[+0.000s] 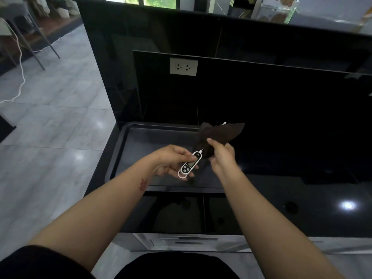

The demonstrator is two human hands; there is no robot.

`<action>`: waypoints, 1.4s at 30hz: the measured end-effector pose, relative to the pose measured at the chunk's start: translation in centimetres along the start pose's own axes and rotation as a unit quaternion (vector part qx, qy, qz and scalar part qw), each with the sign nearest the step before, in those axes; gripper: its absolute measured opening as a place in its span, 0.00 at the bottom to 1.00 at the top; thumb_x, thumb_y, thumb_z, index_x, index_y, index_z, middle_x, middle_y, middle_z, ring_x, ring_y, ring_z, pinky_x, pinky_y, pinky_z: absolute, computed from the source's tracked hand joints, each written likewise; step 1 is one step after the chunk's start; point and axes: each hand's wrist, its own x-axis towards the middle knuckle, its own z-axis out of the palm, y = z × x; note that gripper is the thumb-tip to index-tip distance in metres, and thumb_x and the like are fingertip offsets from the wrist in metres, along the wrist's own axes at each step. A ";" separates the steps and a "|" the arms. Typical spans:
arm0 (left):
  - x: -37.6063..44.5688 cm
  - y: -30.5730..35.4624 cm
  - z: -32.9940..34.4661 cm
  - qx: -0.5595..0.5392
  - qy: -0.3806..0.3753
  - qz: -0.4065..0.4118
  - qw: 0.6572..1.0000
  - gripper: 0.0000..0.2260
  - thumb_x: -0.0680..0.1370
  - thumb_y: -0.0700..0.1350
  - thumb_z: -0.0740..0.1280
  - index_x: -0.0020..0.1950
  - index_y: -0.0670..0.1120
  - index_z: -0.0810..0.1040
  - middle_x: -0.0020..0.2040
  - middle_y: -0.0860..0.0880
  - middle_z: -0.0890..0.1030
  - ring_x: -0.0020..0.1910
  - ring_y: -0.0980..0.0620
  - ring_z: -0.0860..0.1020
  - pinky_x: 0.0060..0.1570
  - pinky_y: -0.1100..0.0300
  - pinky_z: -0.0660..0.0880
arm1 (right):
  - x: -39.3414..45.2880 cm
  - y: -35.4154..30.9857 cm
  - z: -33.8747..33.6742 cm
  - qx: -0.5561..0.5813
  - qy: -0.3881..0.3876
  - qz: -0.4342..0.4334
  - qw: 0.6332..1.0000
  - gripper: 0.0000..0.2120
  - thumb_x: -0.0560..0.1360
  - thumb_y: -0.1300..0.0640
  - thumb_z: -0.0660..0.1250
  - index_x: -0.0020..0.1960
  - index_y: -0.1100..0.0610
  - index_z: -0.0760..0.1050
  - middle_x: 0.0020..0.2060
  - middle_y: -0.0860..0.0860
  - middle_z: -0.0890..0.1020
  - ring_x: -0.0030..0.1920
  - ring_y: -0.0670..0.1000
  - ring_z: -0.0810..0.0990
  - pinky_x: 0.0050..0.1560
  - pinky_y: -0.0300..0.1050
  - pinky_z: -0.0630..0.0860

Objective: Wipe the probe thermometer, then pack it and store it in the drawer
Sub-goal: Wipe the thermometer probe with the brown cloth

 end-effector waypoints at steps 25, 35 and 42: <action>-0.7 -1.0 -3.0 0.019 -0.016 -0.017 1.000 0.14 0.79 0.44 0.69 0.63 0.42 0.77 0.55 0.43 0.85 0.49 0.45 0.84 0.43 0.55 0.82 | 2.0 -1.7 -3.8 0.088 0.048 0.072 0.992 0.20 0.78 0.60 0.68 0.69 0.57 0.73 0.62 0.59 0.80 0.52 0.58 0.82 0.34 0.52 0.82; -0.8 -1.2 -4.2 0.075 -0.013 -0.038 0.996 0.12 0.80 0.45 0.67 0.63 0.45 0.78 0.55 0.43 0.85 0.44 0.48 0.83 0.44 0.56 0.81 | 4.0 -5.7 -2.8 -0.189 -0.096 0.032 0.977 0.13 0.78 0.57 0.68 0.62 0.55 0.77 0.52 0.55 0.85 0.51 0.55 0.84 0.47 0.53 0.82; -1.1 -0.9 -5.9 0.127 -0.018 -0.042 0.991 0.10 0.80 0.44 0.67 0.61 0.46 0.79 0.55 0.42 0.85 0.44 0.47 0.84 0.47 0.55 0.80 | 4.8 -8.2 -2.4 -0.406 -0.165 0.023 0.899 0.06 0.77 0.55 0.68 0.53 0.49 0.80 0.52 0.54 0.85 0.51 0.55 0.84 0.46 0.50 0.80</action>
